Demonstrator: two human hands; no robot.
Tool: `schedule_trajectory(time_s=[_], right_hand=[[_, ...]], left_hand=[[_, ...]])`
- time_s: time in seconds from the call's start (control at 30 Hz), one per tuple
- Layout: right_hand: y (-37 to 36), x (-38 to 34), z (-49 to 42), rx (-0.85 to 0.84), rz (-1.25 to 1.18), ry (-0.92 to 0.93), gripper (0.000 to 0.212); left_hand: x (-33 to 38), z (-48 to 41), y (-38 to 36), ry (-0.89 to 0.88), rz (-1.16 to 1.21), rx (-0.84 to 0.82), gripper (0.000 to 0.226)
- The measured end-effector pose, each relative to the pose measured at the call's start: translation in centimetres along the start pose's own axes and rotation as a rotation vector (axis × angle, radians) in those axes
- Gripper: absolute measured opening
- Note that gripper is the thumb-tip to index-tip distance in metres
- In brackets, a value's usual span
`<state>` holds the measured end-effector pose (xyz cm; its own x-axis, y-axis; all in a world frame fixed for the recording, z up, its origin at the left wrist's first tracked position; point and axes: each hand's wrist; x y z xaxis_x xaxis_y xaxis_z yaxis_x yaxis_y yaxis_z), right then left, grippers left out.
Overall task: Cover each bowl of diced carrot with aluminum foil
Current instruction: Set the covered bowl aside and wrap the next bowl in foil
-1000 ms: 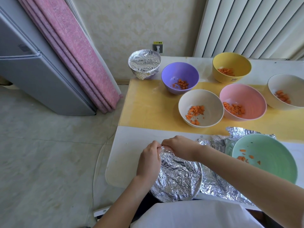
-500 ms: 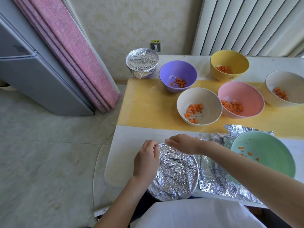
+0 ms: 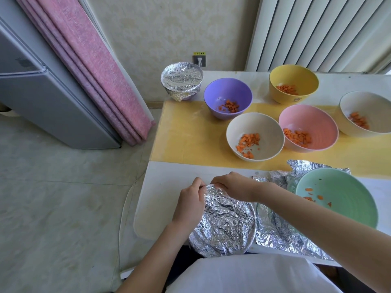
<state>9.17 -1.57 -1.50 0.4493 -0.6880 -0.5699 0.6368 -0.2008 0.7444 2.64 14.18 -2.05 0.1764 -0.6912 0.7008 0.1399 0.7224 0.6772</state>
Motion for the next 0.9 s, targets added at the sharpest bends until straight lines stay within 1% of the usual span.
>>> schedule_trajectory(time_s=[0.13,0.23,0.37,0.5,0.57,0.67,0.83,0.9], right_hand=[[0.0,-0.3,0.1,0.039,-0.025,0.073,0.034],[-0.1,-0.6,-0.2,0.039,0.018,0.07,0.038],[-0.8,-0.4,-0.4,0.059,0.057,0.064,0.036],[-0.6,-0.7,-0.3,0.101,-0.051,0.09,0.03],[-0.7,-0.8,0.0,0.133,-0.068,0.077,0.03],[-1.4,-0.3,0.1,0.172,-0.034,0.032,0.028],[-0.8,0.1,0.5,0.211,-0.032,0.086,0.029],[-0.4,0.1,0.7,0.205,-0.061,0.071,0.028]], left_hand=[[0.2,0.1,0.2,-0.015,-0.012,0.046,0.012],[0.2,0.3,0.1,-0.007,-0.014,0.064,0.012],[0.0,0.6,0.1,0.01,-0.019,0.089,0.012],[0.1,0.6,0.3,0.001,-0.021,0.119,0.011],[0.0,0.6,0.3,0.001,-0.029,0.127,0.012],[0.0,0.6,0.3,-0.018,-0.025,0.127,0.015],[0.2,0.4,0.2,-0.058,-0.003,0.107,0.02],[0.2,0.1,0.2,-0.061,0.006,0.103,0.022]])
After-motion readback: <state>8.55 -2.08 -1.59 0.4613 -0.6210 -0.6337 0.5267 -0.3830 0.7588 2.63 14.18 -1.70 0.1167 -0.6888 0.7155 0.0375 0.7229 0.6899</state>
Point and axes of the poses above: each hand's wrist, its own z-axis away from the middle knuckle, its own y-axis out of the back of the hand, x = y × z, and after that the axes turned 5 degrees about y, right-handed
